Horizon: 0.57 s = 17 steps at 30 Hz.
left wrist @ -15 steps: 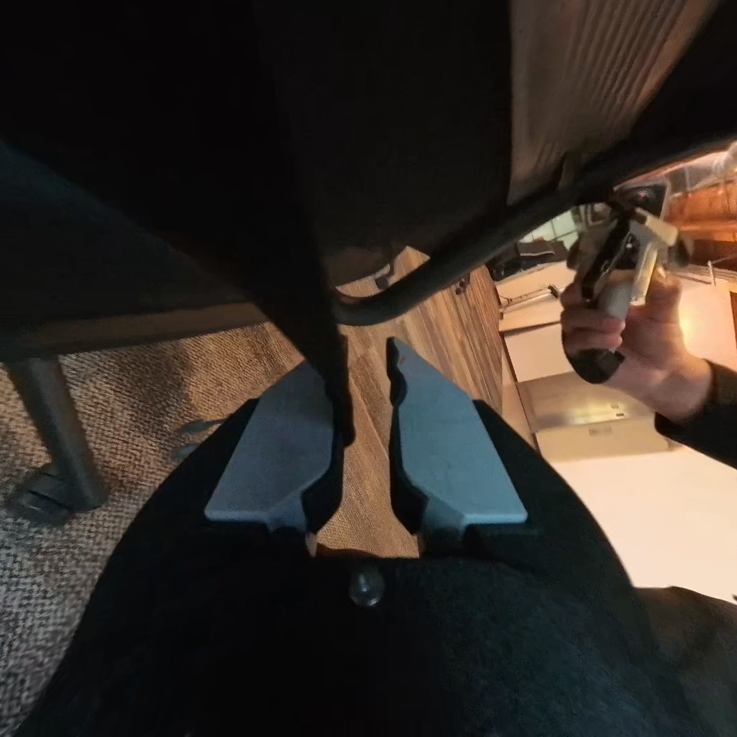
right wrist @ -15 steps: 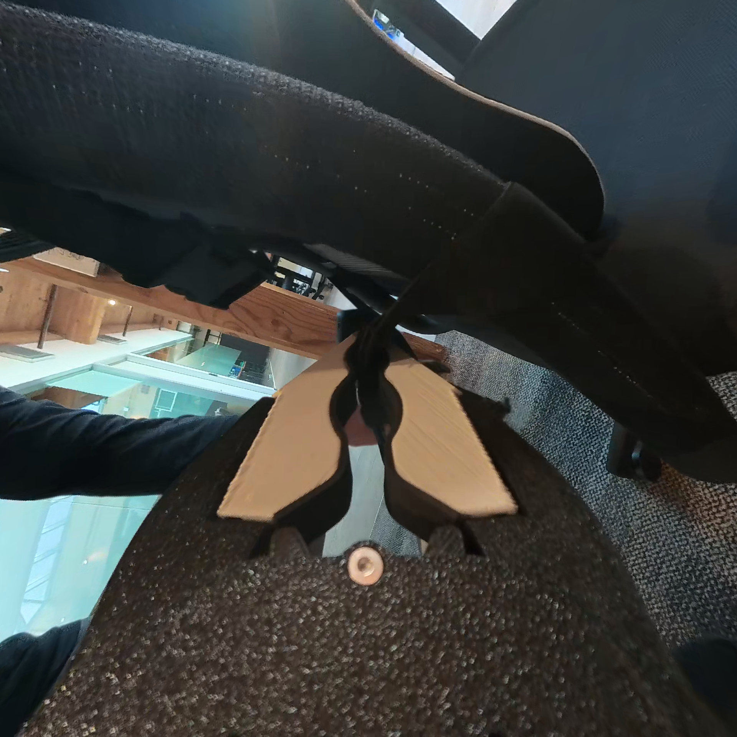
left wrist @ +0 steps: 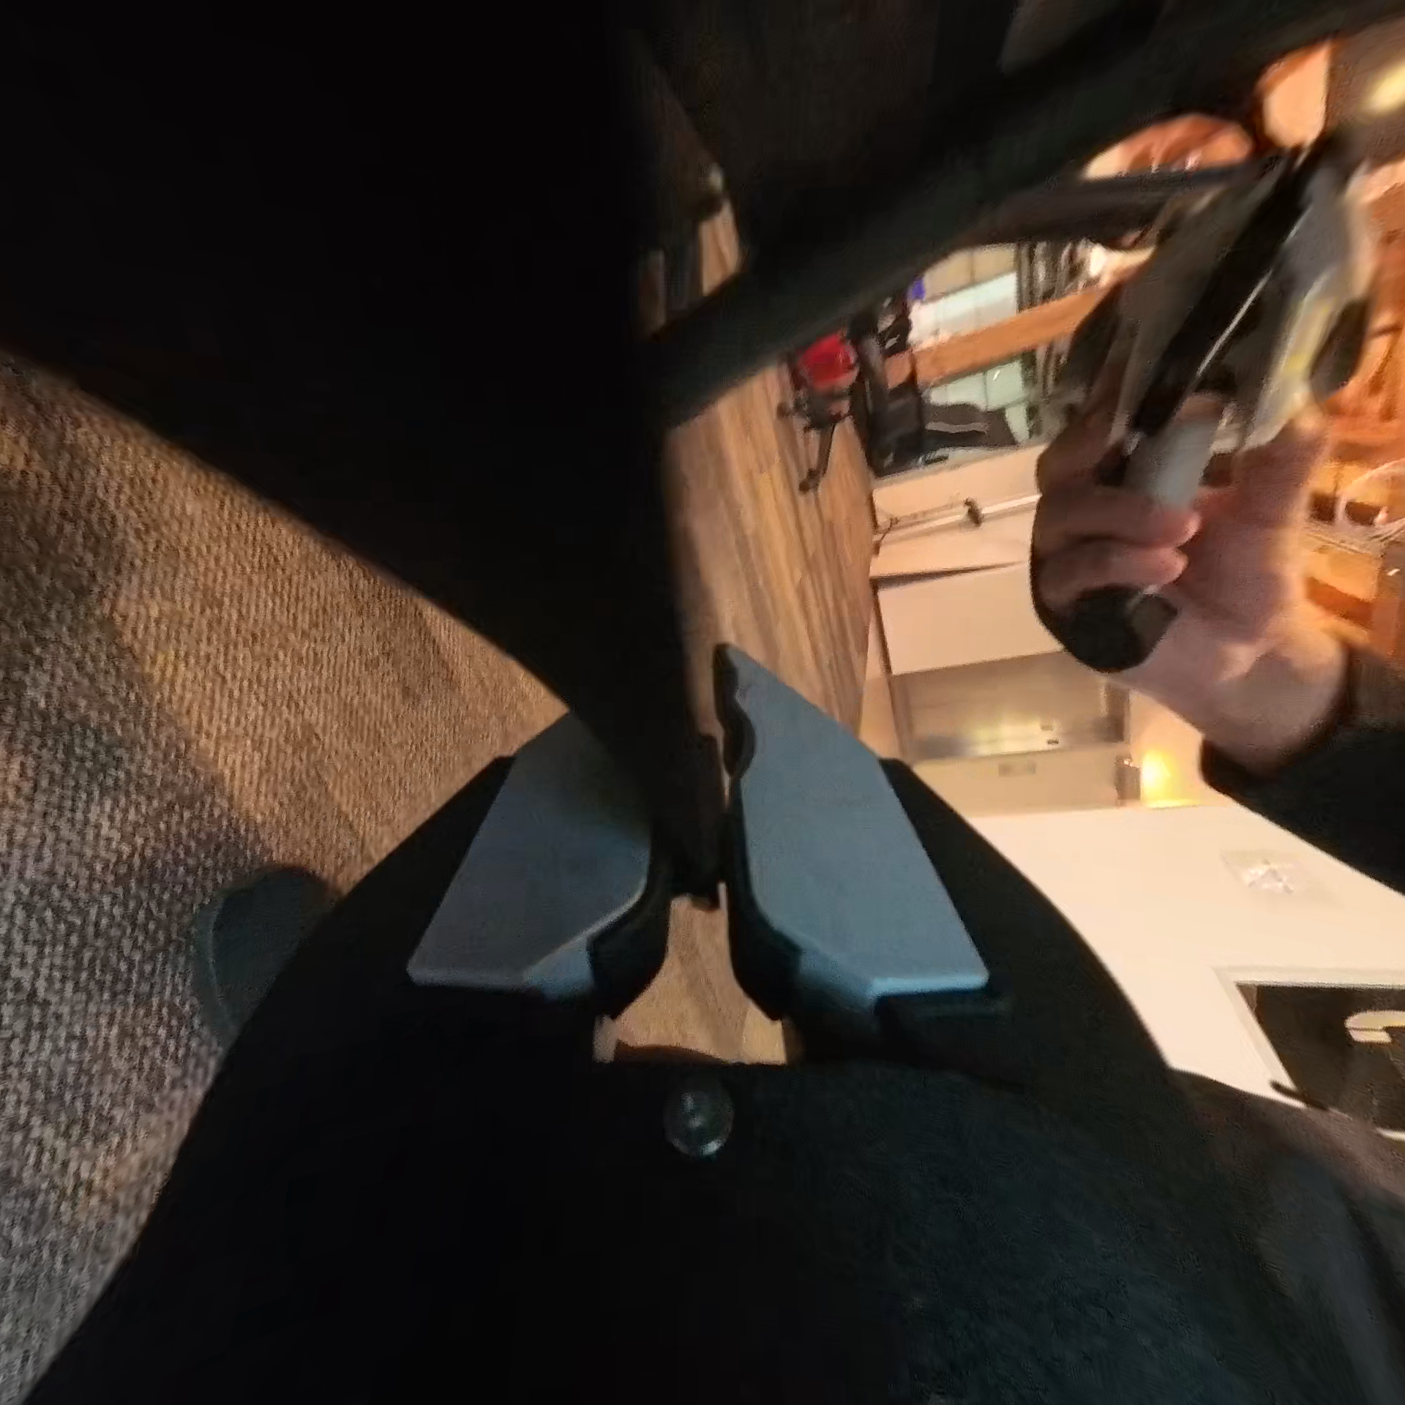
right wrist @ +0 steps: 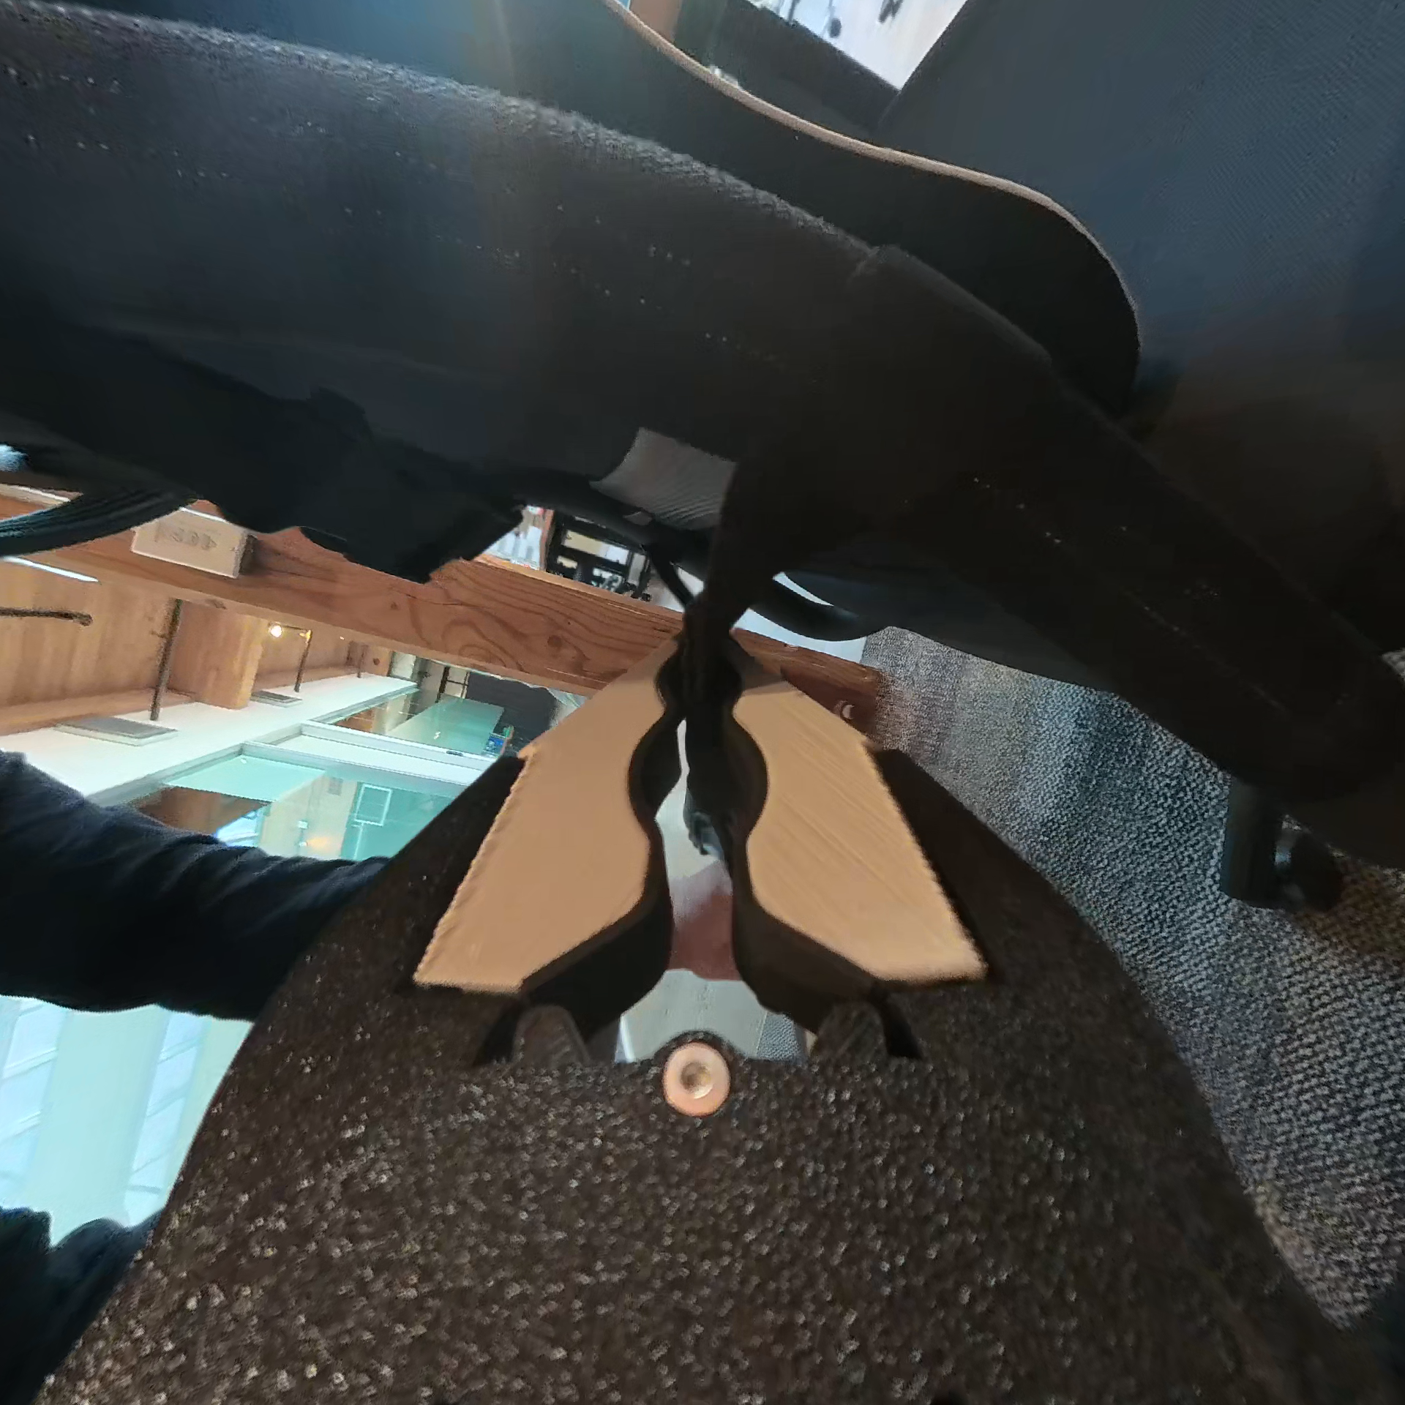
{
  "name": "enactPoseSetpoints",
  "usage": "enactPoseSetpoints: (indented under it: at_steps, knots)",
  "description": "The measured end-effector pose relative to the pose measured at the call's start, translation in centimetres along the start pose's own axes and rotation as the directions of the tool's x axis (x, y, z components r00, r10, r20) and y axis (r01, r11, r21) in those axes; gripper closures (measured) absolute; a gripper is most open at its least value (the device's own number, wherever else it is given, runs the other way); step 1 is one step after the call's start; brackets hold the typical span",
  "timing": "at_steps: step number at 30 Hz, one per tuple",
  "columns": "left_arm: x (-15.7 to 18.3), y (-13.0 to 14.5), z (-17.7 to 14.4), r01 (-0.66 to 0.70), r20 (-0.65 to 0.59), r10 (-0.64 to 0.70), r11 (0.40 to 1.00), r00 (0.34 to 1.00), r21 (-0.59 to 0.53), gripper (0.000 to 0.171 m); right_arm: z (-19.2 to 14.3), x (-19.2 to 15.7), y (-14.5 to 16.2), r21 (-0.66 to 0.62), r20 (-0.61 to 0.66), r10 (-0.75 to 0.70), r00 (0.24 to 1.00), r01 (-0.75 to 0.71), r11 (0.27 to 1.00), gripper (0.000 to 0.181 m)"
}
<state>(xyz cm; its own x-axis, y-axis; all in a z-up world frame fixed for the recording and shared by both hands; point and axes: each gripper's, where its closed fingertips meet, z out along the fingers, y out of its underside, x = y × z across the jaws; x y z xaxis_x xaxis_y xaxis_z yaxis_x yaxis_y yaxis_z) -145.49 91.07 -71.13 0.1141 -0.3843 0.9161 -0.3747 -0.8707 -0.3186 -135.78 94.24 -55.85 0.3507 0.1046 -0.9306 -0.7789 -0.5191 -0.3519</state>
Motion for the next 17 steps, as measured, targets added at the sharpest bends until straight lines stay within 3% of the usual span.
enactPoseSetpoints:
  at_steps: [5,8,11,14,17]
  knots:
    - [2.6,0.3,0.0,0.082,-0.021,-0.081,0.996,0.996,0.043,0.171,-0.3,0.2,0.2,0.009,-0.002,0.043,0.999,-0.043,0.999,0.181]
    - [6.3,-0.4,-0.6,0.183,-0.127,-0.173,0.981,0.977,0.072,0.171,-0.5,0.6,0.5,-0.001,0.014,0.126,0.992,-0.126,0.992,0.181]
    - [12.9,-4.5,-2.8,0.431,-0.482,-0.295,0.88,0.825,0.199,0.171,-0.9,0.0,0.6,-0.002,0.12,0.265,0.957,-0.267,0.964,0.181]
    - [17.8,-7.3,-4.0,0.474,-0.658,-0.2,0.839,0.725,0.267,0.171,-1.2,-1.1,0.5,0.002,0.217,0.384,0.898,-0.393,0.919,0.181]
    - [20.7,-9.9,-3.9,0.479,-0.774,-0.071,0.82,0.629,0.314,0.171,-1.6,-2.9,0.0,0.011,0.343,0.523,0.78,-0.56,0.829,0.181]
